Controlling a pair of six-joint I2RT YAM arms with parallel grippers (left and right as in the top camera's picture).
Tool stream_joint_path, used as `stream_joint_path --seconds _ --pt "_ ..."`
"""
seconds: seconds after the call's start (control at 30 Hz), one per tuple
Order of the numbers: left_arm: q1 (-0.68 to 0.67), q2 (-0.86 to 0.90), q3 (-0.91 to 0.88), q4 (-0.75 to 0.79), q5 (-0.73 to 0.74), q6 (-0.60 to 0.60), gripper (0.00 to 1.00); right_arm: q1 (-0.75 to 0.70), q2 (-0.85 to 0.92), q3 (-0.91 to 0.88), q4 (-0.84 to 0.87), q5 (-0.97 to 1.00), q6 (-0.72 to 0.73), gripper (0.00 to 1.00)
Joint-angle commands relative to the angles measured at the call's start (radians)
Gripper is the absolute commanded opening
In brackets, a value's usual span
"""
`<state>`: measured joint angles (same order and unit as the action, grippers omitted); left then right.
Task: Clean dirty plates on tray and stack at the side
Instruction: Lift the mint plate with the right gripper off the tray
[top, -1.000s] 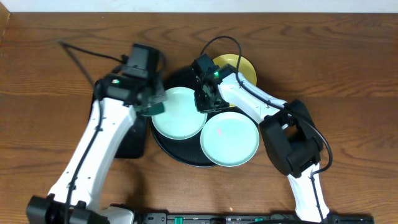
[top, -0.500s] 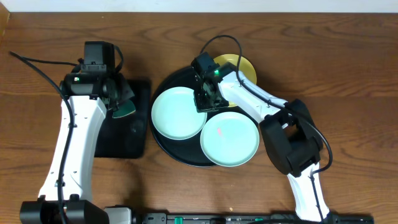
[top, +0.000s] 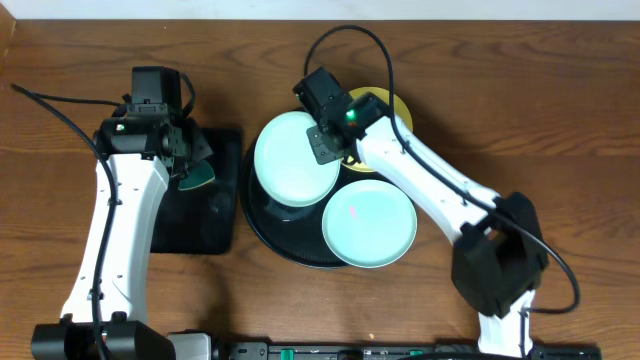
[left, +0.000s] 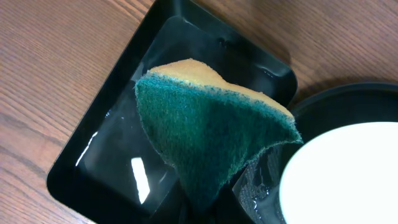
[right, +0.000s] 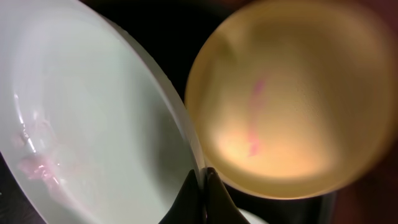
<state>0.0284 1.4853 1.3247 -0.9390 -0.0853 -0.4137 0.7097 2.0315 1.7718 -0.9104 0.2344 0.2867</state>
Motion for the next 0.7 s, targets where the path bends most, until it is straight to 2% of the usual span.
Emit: stream_joint_path --seconds 0.0,0.47,0.67 --pt "0.004 0.007 0.014 -0.003 -0.012 0.017 0.07 0.066 -0.045 0.021 0.013 0.294 -0.079 0.01" --pt "0.004 0.007 0.014 -0.003 -0.012 0.017 0.08 0.309 -0.063 0.021 0.107 0.994 -0.183 0.01" --pt "0.004 0.007 0.014 -0.003 -0.012 0.017 0.07 0.347 -0.071 0.021 0.126 1.120 -0.183 0.01"
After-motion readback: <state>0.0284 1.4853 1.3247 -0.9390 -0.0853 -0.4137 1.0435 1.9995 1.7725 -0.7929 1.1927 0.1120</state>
